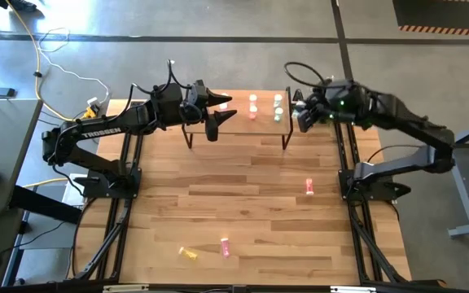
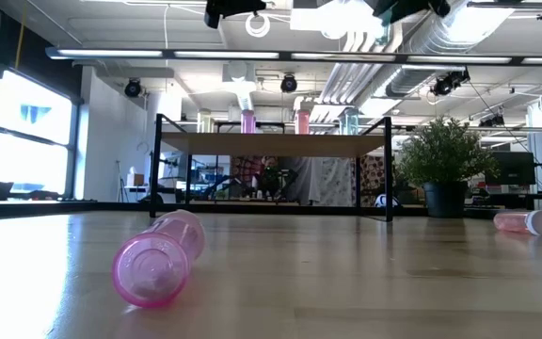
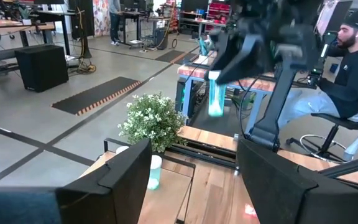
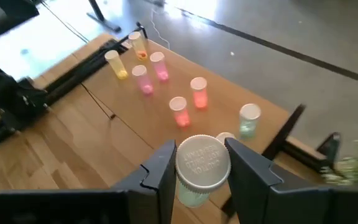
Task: Pick and place medicine bottles onto shelf by color
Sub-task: Put the blue pill bottle on the shelf aligned with other blue pill bottles
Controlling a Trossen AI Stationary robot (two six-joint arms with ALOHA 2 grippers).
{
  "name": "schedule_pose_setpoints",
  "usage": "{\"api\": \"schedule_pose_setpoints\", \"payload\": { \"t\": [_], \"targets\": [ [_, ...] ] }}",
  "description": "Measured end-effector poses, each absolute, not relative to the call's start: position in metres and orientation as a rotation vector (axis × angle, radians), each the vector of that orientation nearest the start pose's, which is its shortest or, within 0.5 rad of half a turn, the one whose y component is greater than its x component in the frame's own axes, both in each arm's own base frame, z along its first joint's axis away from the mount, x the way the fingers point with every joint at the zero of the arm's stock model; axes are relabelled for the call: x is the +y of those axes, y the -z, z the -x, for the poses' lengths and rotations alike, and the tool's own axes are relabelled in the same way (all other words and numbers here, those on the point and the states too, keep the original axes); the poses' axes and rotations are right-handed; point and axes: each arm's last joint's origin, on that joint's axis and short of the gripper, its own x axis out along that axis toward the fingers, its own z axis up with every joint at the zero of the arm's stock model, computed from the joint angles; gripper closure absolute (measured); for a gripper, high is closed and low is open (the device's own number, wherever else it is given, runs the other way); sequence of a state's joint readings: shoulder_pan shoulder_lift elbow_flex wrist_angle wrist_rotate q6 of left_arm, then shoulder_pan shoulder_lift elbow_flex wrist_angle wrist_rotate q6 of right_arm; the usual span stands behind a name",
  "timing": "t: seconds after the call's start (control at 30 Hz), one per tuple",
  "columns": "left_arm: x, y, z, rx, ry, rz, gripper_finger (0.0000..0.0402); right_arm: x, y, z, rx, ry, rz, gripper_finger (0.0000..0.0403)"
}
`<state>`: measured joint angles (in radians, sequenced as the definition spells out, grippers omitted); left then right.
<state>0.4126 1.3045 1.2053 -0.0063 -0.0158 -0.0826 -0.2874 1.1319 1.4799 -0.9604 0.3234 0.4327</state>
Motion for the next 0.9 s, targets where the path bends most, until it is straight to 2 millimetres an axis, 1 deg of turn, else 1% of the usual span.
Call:
{"api": "schedule_pose_setpoints", "payload": {
  "t": [0.13,0.3,0.4,0.5,0.67,0.77,0.9],
  "targets": [
    [0.119,-0.383,-0.271,0.086,-0.432,0.102,0.0174,-0.064,-0.4,-0.186,0.39,0.696,-0.418,0.0294],
    [0.119,-0.383,-0.271,0.088,-0.432,0.103,0.0174,-0.067,-0.365,-0.198,0.309,0.642,-0.42,0.0294],
    [0.119,-0.382,-0.271,0.1,-0.433,0.105,0.0174,-0.069,-0.344,-0.206,0.328,0.632,-0.368,0.0294],
    [0.119,-0.38,-0.271,0.124,-0.446,0.109,0.0174,-0.071,-0.327,-0.211,0.338,0.621,-0.314,0.0294],
    [0.12,-0.376,-0.27,0.161,-0.465,0.115,0.0174,-0.071,-0.308,-0.213,0.393,0.612,-0.23,0.0294],
    [0.12,-0.376,-0.27,0.166,-0.465,0.116,0.0174,-0.071,-0.304,-0.213,0.424,0.603,-0.182,0.0294],
    [0.12,-0.376,-0.27,0.165,-0.466,0.117,0.0174,-0.074,-0.3,-0.219,0.448,0.597,-0.125,0.0294]
  ]
}}
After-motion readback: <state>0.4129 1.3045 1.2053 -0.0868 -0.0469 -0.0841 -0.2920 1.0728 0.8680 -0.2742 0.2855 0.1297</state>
